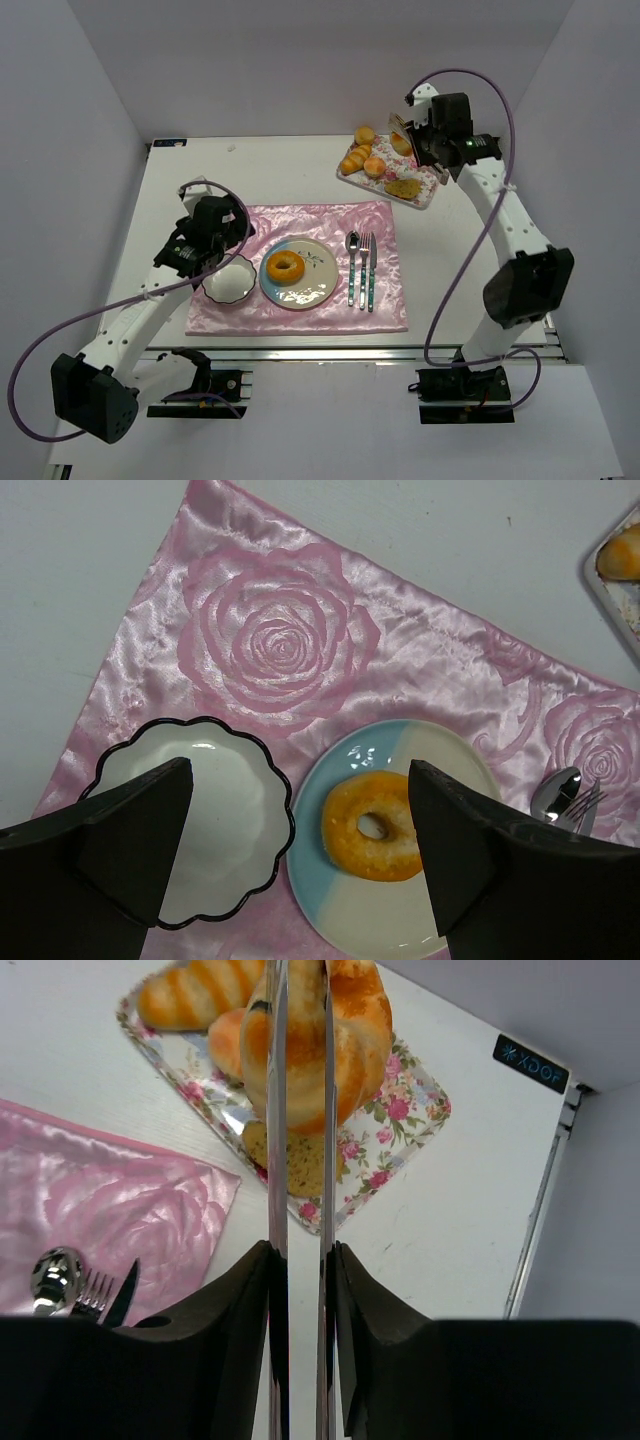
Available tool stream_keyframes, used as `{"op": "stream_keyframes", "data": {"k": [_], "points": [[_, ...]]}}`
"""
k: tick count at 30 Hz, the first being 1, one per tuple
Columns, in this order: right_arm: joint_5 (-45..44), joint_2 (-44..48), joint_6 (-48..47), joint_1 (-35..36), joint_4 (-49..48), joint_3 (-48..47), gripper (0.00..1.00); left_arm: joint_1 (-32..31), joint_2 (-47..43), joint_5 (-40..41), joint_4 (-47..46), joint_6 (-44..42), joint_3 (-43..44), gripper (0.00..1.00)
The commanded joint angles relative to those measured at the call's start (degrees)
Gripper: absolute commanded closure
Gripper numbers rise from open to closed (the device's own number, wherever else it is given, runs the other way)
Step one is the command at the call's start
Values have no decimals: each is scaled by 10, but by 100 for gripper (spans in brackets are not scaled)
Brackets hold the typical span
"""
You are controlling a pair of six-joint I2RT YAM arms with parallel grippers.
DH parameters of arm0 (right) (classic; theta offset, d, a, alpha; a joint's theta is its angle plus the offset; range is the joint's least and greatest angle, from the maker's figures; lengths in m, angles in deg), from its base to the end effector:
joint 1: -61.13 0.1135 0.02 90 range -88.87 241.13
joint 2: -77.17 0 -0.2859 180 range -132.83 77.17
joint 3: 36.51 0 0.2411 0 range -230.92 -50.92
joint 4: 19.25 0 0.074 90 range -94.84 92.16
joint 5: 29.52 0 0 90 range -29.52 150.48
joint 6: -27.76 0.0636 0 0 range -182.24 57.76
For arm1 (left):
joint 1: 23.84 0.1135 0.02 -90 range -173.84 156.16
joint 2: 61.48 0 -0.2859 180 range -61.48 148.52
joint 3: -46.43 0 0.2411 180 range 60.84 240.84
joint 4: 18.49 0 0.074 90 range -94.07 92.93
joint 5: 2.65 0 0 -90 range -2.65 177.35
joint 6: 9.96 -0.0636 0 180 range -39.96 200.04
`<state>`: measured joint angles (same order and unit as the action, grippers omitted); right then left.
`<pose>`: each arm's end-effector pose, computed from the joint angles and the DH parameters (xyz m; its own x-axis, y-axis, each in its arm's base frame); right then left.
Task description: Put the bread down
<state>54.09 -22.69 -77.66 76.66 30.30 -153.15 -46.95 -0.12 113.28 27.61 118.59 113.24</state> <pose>0.4019 0.1043 0.3905 -0.4560 -0.4010 -0.7946 -0.3082 0.9087 -0.2816 0.2156 -0.0618 0.3019 -0.4984 -0.3967 -0.7709 -0.3360 0.9081 -0.2500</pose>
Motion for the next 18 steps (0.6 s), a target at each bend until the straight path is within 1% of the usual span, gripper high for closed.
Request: {"op": "stream_keyframes", "data": {"k": [1,2,3,4,5,6,7,8,9,10,11,12,14,15,17,18], "points": [[5,63,0,39,-34,48,70,-1,-30,-1,12,7,-1,2],[-1,90,15,51,-38,64,70,-1,-41,-2,11,9,-6,2],[-10,108,28,81,-45,83,70,-1,-47,-7,9,8,-9,2],[-22,142,38,100,-52,132,70,-1,-52,-10,7,10,-12,2],[-28,160,57,120,-73,159,70,-2,-61,-12,7,10,-16,2],[-35,178,71,162,-83,185,70,-1,-65,-13,7,11,-18,2],[-41,212,86,182,-95,238,70,-1,-70,-15,9,12,-20,2],[-41,228,102,200,-103,263,70,-1,-72,-17,11,13,-21,2],[-39,243,139,233,-120,287,70,-1,-78,-17,13,14,-23,2],[-37,271,150,251,-127,332,70,-1,-82,-19,15,14,-25,2],[-40,283,165,268,-132,352,70,-1,-85,-21,15,13,-27,2],[-48,294,190,306,-148,371,70,-1,-91,-24,16,14,-31,2],[-56,310,202,342,-150,409,68,-1,-96,-27,17,14,-35,2],[-66,312,221,375,-155,419,68,-1,-102,-29,17,14,-40,2],[-77,306,229,405,-154,433,65,-1,-106,-31,18,16,-43,2],[-86,301,236,432,-154,435,65,-1,-109,-32,16,16,-47,2]]}}
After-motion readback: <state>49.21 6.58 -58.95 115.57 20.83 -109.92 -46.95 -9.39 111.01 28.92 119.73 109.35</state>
